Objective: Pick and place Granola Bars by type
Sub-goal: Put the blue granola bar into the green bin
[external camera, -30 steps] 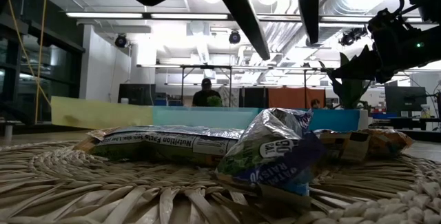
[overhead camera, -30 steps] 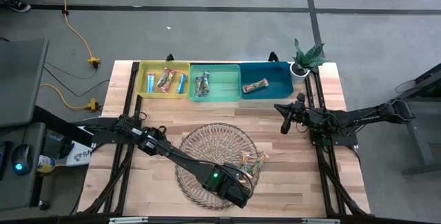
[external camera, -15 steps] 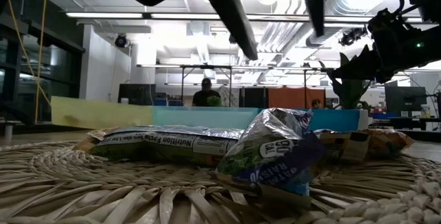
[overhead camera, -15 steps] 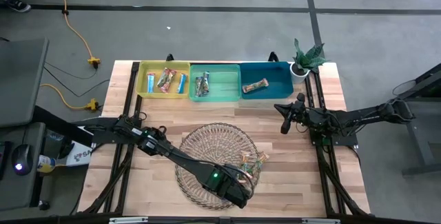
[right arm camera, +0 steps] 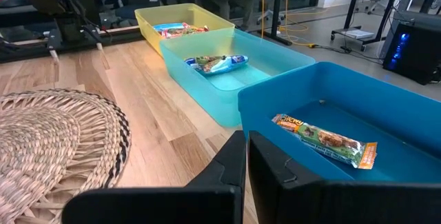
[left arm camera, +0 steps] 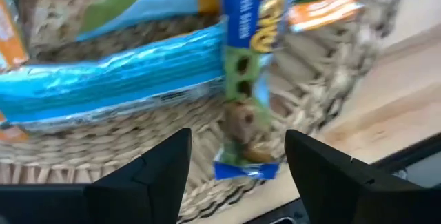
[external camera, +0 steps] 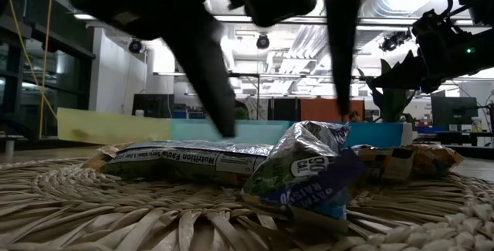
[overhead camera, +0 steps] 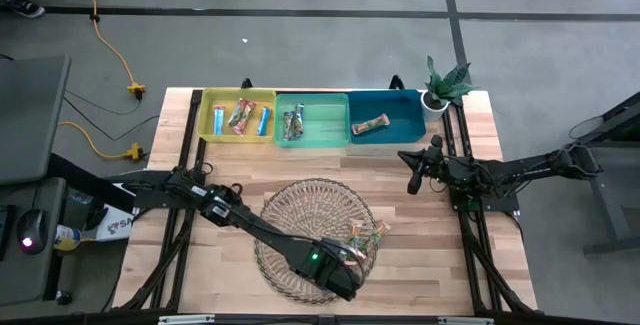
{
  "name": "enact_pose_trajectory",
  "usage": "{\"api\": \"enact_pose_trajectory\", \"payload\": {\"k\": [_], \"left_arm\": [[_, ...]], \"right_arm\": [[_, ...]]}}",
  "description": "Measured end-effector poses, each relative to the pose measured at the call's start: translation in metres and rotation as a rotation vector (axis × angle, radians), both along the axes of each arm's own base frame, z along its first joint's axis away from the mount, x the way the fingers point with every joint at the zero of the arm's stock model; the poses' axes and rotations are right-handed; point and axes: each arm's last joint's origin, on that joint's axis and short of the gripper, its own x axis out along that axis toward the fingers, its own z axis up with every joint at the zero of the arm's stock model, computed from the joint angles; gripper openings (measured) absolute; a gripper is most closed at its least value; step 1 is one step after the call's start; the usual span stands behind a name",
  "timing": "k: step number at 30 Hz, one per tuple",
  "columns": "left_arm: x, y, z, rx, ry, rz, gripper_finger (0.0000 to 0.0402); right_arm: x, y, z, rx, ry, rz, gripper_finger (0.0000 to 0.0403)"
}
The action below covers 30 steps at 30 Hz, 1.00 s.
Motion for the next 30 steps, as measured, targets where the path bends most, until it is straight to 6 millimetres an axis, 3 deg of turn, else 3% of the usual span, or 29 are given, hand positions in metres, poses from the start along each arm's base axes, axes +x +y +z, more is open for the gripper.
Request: {"api": "enact_pose_trajectory", "payload": {"k": [11,20,30], "left_arm": [[0.006,-0.002,-0.004,-0.017,-0.065,0.012,0.0232],[0.015,-0.01,-0.037,-0.076,-0.028,-0.008,0.0232],[0.016,-0.01,-0.038,-0.082,-0.027,0.007,0.0232]], "right_arm": [[0.0,0.0,0.0,0.0,0.0,0.001,0.0],[0.0,0.0,0.0,0.0,0.001,0.0,0.0],[0.0,0.0,0.0,0.0,0.001,0.0,0.0]]}}
